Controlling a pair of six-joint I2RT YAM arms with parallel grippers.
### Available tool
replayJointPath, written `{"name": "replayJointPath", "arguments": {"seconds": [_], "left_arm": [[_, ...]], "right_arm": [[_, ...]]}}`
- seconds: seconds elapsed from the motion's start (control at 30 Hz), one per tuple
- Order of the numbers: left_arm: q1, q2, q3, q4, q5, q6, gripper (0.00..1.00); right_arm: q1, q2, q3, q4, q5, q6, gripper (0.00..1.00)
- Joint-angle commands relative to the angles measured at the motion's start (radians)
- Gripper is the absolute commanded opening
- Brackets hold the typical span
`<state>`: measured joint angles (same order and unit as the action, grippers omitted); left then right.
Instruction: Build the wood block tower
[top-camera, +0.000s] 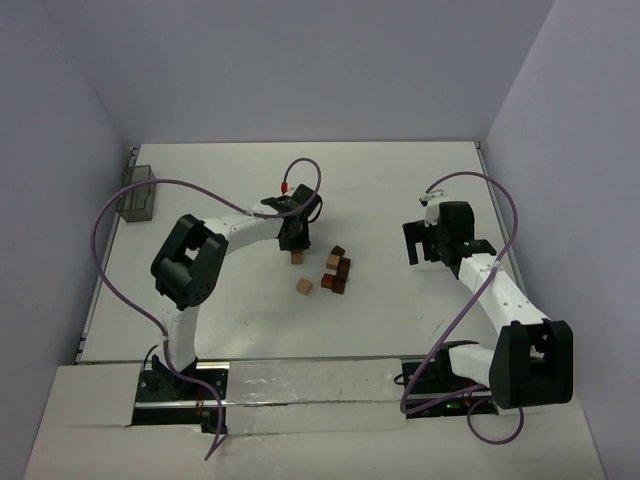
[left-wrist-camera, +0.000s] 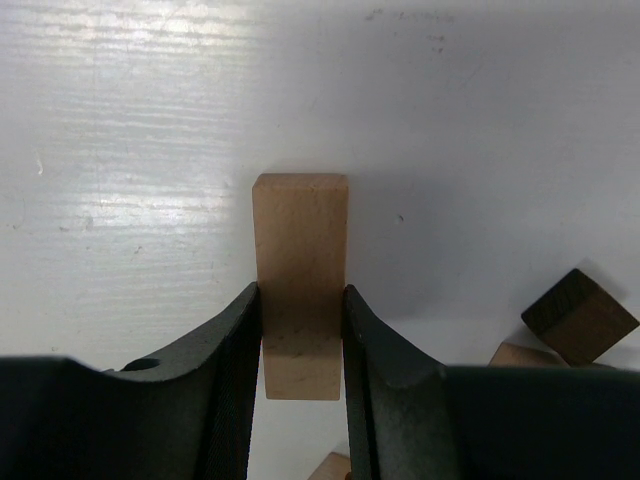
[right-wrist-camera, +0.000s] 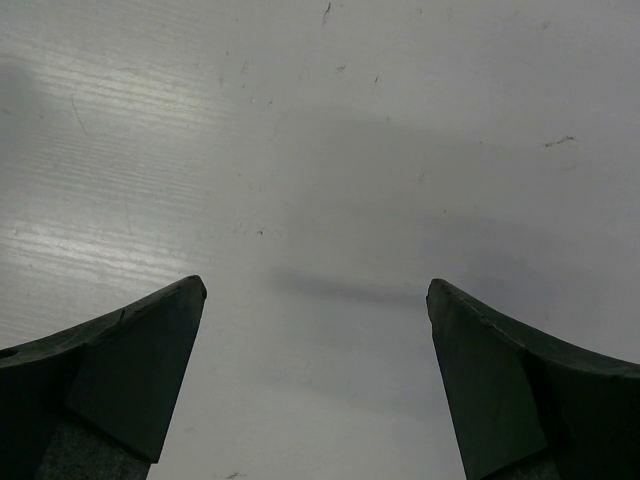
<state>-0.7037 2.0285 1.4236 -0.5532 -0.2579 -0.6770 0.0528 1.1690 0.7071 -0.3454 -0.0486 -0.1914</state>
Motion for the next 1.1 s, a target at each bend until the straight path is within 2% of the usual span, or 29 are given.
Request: {"name": "replayJointPath", "arguments": {"seconds": [0.0,0.13,0.3,0.4,0.57,0.83,0.97,1.07], "left_arm": [[0.009,0.047,0.029,-0.020,0.002,-0.008,0.18],[0.008,0.052,0.028,-0.020,0.014,-0.001,0.28],[0.008,0.048,0.019,-0.014,0.026,0.007,0.46],[0.007,0.048,0.012,-0.015,0.024,0.007,0.63],[0.007,0.047,0.001,-0.011,0.029,0.010,0.81],[0.008,-0.030,0.022,-0.018,0.075,0.083,0.96],[0.015,-0.199,0.020,0.008,0.170,0.213,0.99],[0.060,-0.417,0.003,0.046,0.294,0.359,0.99]], "right_arm": [[0.009,0.001,0.049,0.008,0.004,0.009,1.00],[0.009,0.001,0.049,0.007,0.003,0.009,1.00],[0.009,-0.003,0.048,0.006,0.004,0.010,1.00],[0.009,-0.005,0.049,0.005,0.001,0.012,1.00],[0.009,-0.008,0.049,0.003,0.001,0.013,1.00],[0.009,-0.060,0.045,0.000,-0.029,0.018,1.00],[0.009,-0.121,0.046,-0.010,-0.079,0.015,1.00],[0.009,-0.182,0.051,-0.036,-0.131,0.004,1.00]]}}
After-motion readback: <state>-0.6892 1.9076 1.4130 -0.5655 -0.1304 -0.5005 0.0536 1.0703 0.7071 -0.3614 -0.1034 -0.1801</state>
